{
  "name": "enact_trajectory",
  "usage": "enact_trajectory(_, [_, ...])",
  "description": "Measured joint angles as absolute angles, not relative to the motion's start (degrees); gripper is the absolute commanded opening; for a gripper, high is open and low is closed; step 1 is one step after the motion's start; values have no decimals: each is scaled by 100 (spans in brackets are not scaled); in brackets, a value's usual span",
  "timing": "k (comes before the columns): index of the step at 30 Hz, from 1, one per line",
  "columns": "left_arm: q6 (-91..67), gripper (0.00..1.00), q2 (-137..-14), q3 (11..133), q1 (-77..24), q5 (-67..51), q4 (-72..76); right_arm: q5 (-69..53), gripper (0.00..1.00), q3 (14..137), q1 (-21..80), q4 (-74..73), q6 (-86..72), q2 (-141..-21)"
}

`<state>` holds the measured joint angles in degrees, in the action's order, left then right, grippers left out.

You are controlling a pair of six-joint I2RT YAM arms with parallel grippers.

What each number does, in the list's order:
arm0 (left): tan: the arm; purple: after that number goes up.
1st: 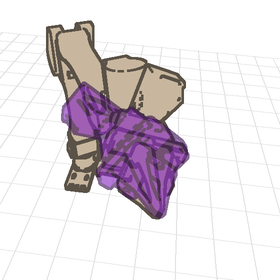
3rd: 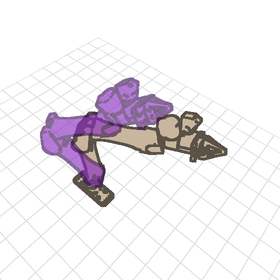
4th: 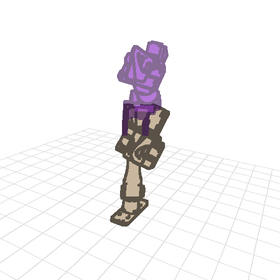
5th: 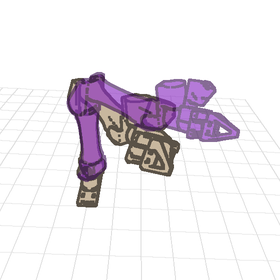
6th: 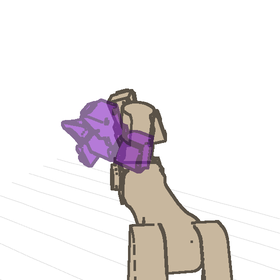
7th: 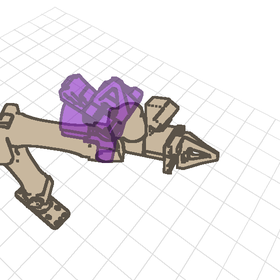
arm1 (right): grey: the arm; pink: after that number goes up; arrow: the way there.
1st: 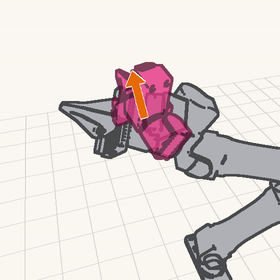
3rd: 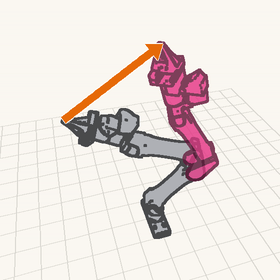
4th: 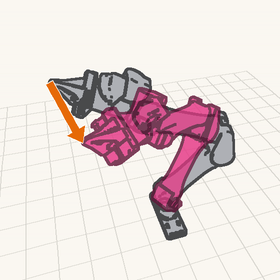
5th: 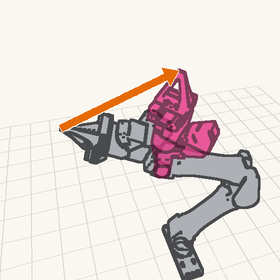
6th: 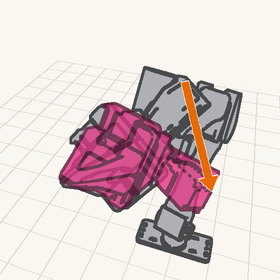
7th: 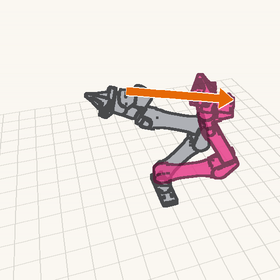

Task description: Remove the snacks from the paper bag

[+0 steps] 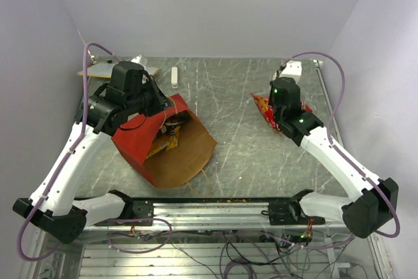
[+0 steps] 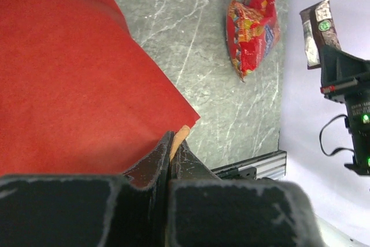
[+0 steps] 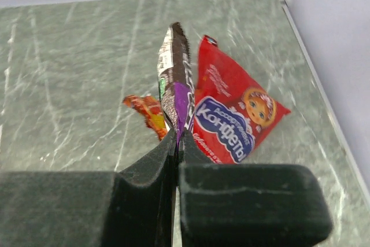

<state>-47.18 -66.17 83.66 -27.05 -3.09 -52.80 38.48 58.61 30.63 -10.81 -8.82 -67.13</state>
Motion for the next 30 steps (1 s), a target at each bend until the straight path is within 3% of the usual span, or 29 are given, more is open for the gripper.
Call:
enact_trajectory(10, [-4685,7,-6615,8180,-2705,-821,-5030,3710,0,5920,976,-2491,-2497,-6936])
enact_trajectory(18, [-4477,7,-6726,8110,-2698,-1288,-5030,3686,0,4912,663,-2585,-2233,-7170])
enact_trajectory(25, [-4438,7,-6501,7644,-2685,-1629,-4869,3522,0,4486,526,-1826,-1415,-7513])
enact_trajectory(30, [-4353,7,-6460,7690,-2683,-1632,-4888,3022,15,4510,521,-1525,-1402,-7911])
